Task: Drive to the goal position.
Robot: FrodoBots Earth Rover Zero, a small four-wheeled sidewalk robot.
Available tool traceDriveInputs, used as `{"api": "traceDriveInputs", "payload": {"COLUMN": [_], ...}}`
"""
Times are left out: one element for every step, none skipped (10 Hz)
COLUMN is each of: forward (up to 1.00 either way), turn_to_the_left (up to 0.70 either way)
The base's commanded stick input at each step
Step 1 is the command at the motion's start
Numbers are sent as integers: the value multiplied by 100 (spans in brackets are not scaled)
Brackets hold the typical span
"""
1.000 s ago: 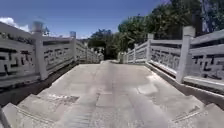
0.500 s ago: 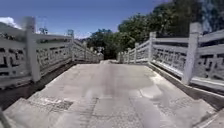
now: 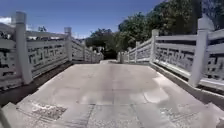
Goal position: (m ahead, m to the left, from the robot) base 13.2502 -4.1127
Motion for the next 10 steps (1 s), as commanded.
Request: {"api": "traceDriveInputs", "payload": {"forward": [45, 45, 45, 45, 45, 45, 45, 45, 45, 45], "turn_to_the_left": [0, 0, 0, 0, 0, 0, 0, 0, 0, 0]}}
